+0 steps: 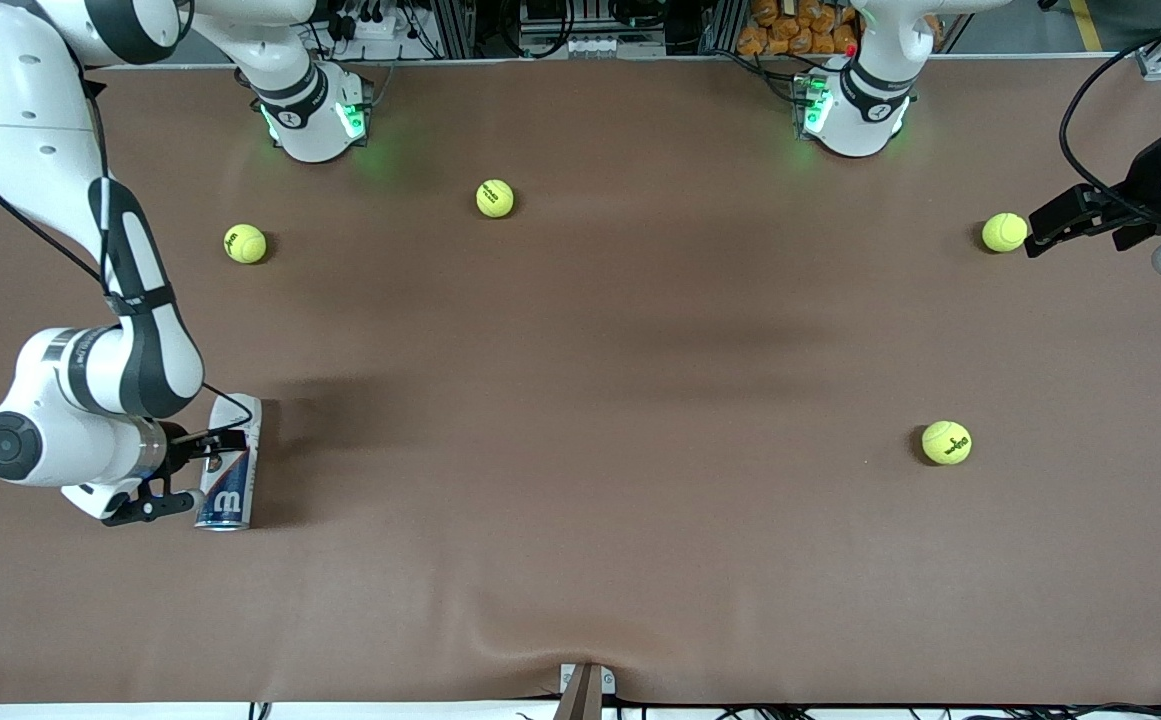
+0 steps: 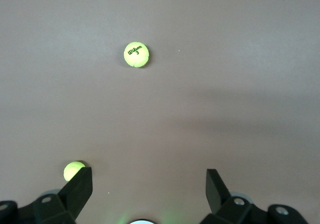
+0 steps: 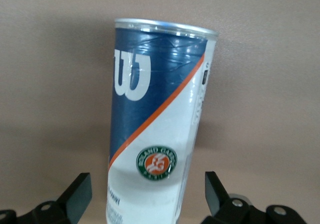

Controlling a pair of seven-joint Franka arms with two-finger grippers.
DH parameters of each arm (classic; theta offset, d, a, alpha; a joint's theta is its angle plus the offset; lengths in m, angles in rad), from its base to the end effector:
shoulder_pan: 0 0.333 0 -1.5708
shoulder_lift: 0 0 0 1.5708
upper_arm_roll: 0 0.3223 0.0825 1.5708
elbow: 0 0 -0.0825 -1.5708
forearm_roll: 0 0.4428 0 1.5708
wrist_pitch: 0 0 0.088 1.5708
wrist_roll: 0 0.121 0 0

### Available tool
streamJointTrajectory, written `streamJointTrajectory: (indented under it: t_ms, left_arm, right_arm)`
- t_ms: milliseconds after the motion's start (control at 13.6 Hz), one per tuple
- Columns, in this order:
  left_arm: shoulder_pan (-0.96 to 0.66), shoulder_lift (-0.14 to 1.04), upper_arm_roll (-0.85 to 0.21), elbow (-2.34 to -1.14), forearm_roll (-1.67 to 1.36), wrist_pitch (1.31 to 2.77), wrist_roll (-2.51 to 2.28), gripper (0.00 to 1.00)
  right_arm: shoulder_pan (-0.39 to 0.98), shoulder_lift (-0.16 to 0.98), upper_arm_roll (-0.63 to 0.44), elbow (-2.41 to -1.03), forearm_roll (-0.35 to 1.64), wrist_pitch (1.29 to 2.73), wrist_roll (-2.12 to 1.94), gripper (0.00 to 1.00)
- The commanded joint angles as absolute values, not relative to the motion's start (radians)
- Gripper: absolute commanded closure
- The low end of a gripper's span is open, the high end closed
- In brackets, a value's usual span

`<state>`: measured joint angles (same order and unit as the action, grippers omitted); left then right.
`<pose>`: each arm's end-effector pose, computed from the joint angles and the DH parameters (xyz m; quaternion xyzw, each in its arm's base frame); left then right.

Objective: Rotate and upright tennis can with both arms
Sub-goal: 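Reach the right gripper down to the lying Wilson can and grasp it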

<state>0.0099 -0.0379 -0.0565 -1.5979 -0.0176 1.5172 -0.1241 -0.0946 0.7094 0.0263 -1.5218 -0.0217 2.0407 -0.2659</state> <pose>0.5941 -0.0305 0.6208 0.9990 0.0385 -0.0220 0.0059 0.7344 -0.0538 0.1820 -0.9903 -0.1016 0.0937 0.0155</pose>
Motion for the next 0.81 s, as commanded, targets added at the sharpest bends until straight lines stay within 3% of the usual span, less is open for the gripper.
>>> streamJointTrajectory:
  t_ms: [0,442,515,589,662,736]
  left_arm:
    - [0.014,-0.051,-0.061,-1.6,-0.014,1.505,-0.132,0.0]
    - [0.014,-0.051,-0.061,-1.6,-0.014,1.506,-0.135,0.0]
    - [0.014,-0.051,-0.06,-1.6,-0.014,1.506,-0.133,0.0]
    - [0.012,-0.051,-0.061,-1.6,-0.014,1.506,-0.138,0.0]
    - [0.014,-0.051,-0.061,-1.6,-0.014,1.505,-0.138,0.0]
    - [0.011,-0.051,-0.061,-1.6,-0.014,1.506,-0.138,0.0]
  right_arm:
    - [-0.12,0.761,0.041,-1.494,-0.037,2.048,-0.313,0.0]
    - [-0.129,0.798,0.041,-1.499,-0.02,2.054,-0.31,0.0]
    - [-0.13,0.799,0.041,-1.499,-0.02,2.065,-0.31,0.11]
    - [-0.13,0.798,0.041,-1.499,-0.02,2.066,-0.311,0.44]
    - [-0.129,0.798,0.043,-1.497,-0.018,2.066,-0.31,0.54]
    - [-0.124,0.796,0.043,-1.491,-0.02,2.063,-0.311,0.54]
